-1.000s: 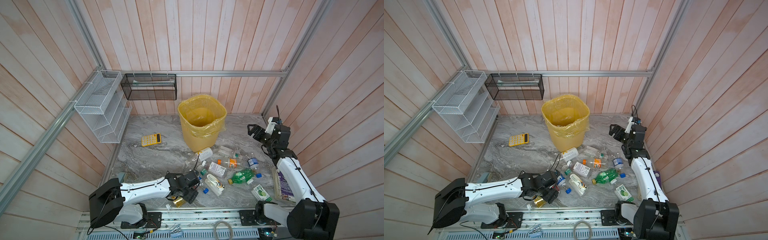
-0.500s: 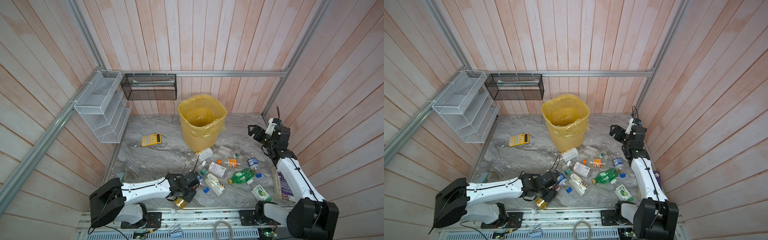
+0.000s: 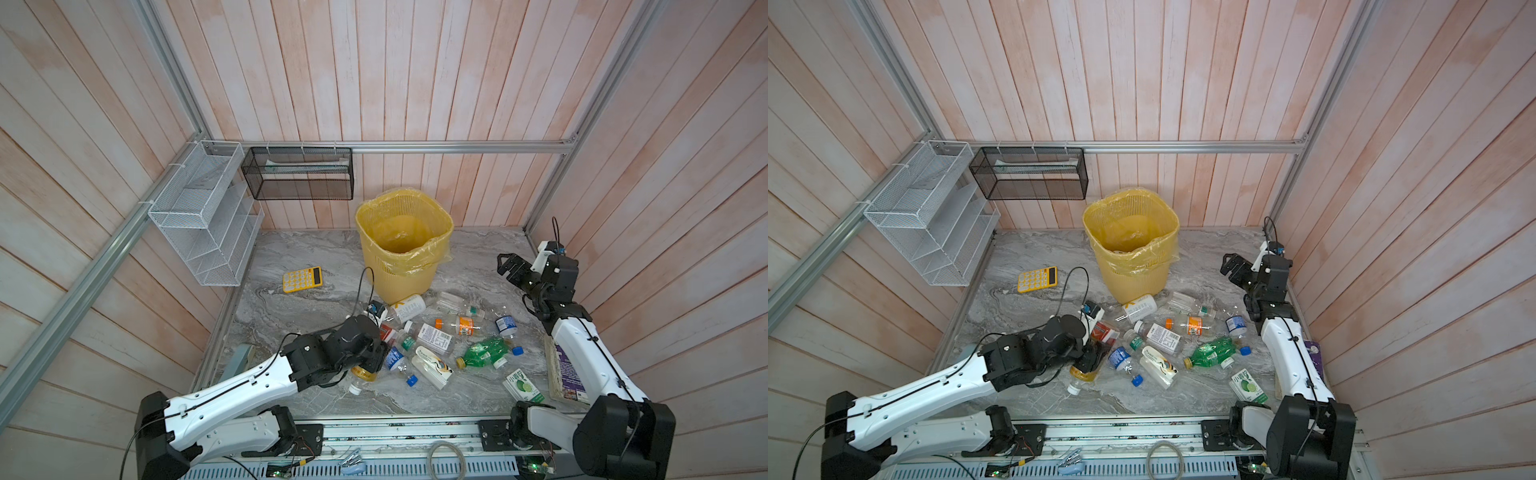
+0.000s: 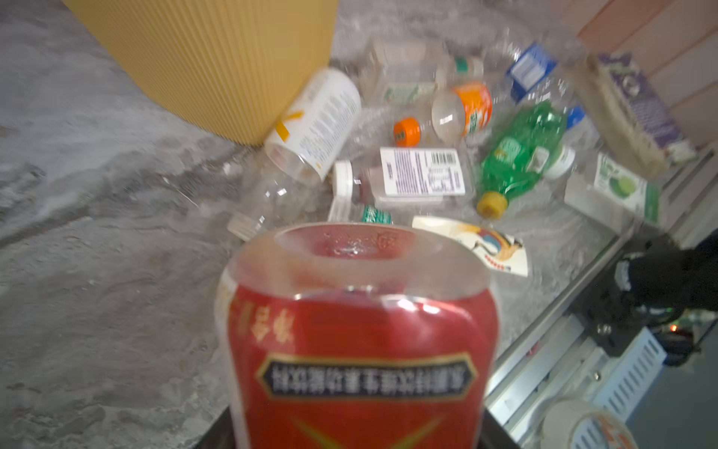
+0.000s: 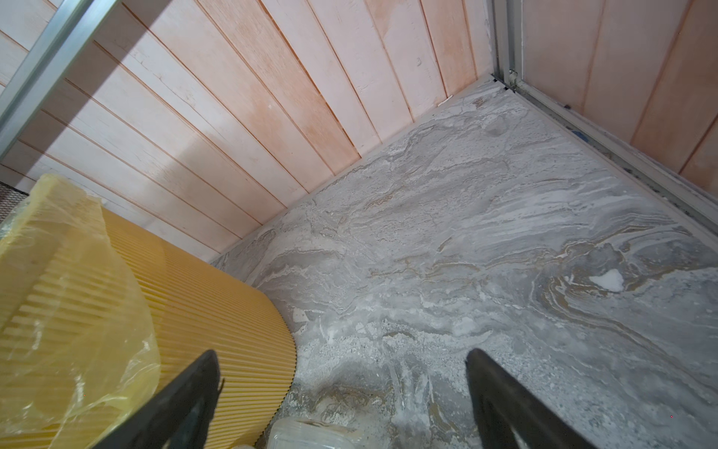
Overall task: Throw the plastic bottles in the bin
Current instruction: Pick up the plastic bottle from the bottom-center of the table, then throw the plastic bottle into the trash bin.
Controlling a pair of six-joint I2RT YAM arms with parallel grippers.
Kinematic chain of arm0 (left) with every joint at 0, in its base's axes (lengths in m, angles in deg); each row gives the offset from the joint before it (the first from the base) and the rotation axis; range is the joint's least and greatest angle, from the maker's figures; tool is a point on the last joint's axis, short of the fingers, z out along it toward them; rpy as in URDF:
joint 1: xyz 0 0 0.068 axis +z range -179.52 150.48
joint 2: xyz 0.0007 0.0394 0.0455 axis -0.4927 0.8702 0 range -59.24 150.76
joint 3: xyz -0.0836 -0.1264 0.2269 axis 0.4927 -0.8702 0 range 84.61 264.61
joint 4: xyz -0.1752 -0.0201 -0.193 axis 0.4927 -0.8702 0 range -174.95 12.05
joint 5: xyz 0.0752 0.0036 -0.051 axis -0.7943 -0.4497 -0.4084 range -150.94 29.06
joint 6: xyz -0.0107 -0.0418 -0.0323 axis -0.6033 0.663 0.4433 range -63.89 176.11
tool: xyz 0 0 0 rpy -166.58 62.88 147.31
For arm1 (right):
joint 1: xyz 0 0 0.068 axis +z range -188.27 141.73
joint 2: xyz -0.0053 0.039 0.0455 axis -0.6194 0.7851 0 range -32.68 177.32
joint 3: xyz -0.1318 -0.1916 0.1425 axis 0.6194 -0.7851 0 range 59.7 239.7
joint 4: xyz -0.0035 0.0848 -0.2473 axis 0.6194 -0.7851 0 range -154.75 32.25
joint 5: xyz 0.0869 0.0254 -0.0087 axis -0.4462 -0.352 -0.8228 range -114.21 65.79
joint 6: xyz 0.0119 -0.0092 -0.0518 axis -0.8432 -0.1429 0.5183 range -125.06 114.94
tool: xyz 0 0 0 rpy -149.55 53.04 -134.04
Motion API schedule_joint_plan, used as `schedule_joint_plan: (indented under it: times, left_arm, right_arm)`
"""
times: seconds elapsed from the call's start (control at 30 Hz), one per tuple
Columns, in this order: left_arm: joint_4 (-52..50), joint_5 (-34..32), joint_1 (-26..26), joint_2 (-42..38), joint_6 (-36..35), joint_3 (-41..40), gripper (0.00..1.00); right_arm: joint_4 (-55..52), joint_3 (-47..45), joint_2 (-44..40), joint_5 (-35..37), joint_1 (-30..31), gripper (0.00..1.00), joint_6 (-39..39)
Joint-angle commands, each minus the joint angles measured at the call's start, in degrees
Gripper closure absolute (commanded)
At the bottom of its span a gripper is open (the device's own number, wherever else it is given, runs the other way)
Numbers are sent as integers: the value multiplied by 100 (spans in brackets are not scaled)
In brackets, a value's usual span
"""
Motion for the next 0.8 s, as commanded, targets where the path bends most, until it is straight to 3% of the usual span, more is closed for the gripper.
schedule_joint_plan:
  times: [0.0, 0.27, 0.5, 0.63, 0.7, 0.77]
  left_arm:
    - [443, -566, 263, -314, -311, 286, 40]
    - [3662, -210, 1758, -829, -521, 10, 37]
    - [5439, 684, 2664, 436, -446, 1087, 36]
    - [5348, 1227, 2867, 1678, -328, 2386, 35]
    - [4351, 1415, 2830, 2439, -466, 3571, 34]
    - [3153, 1192, 2637, 3127, -751, 4780, 26]
  right_arm:
    - [18, -189, -185, 247, -76, 1, -68]
    - [30, -564, -331, 106, -481, 1, -357]
    - [-25, -644, -594, 28, -566, 1, -323]
    - [-180, -690, -706, 30, -569, 2, -231]
    - [-265, -712, -771, 69, -567, 2, -187]
    - [-321, -701, -842, 141, -576, 2, -129]
